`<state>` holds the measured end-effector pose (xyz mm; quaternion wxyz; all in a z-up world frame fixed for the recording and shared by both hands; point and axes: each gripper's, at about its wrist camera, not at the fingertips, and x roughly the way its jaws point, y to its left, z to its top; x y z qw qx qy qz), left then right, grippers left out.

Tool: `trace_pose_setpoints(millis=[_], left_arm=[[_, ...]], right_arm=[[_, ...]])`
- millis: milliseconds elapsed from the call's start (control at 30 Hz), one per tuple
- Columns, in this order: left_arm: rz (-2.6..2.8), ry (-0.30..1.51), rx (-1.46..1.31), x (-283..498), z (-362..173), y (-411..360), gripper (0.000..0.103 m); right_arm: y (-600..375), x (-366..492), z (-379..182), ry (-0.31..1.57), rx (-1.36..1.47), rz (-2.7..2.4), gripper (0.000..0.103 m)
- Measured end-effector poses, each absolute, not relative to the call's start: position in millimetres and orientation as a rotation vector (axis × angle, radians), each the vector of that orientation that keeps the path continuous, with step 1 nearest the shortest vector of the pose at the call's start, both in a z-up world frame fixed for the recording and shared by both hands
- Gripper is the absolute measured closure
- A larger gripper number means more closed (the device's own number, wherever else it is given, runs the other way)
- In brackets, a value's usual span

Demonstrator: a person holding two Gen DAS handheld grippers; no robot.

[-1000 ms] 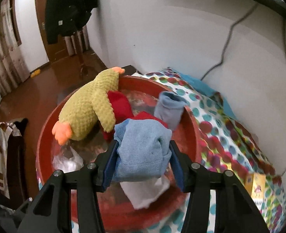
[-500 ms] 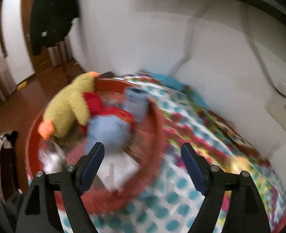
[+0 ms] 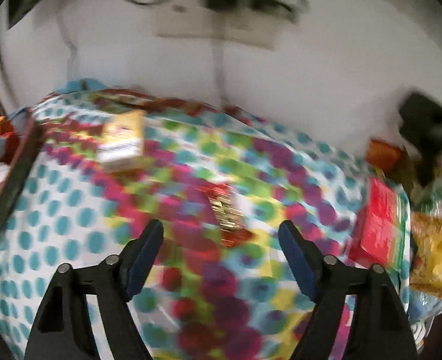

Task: Organize objects
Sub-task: 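Move the right gripper to the red candy bar and grasp it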

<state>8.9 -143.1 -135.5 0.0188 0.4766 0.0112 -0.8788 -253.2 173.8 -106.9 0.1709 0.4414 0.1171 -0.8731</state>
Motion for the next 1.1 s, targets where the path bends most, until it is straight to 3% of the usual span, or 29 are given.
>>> trace_pose_setpoints(millis=[267,500,700,1000,1100], left_arm=[[-2.723,0.045,1.465,11.2,-135.6,-142.9,0.0],[-2.648,0.059,1.605,1.0,-134.2,-138.6,0.0],[-2.731,-0.107,1.496,-6.0,-101.1,-109.7,0.0],[-2.79,-0.251,1.444,-97.2,-71.3,-48.4,0.0],[-2.784,-0.192,1.547,-144.8,-73.7,-29.6,0.0]], right_arm=[[182.9,-274.9,-139.5,0.335,1.256,-2.439,0.047],[177.9,-285.4,-141.0,0.303,1.209,-2.425,0.051],[173.4,-279.3,-140.9,0.313,1.169,-2.408,0.081],[189.3,-257.9,-136.8,0.231,1.17,-2.437,0.081],[196.7,-244.9,-139.1,0.2,1.181,-2.432,0.081]])
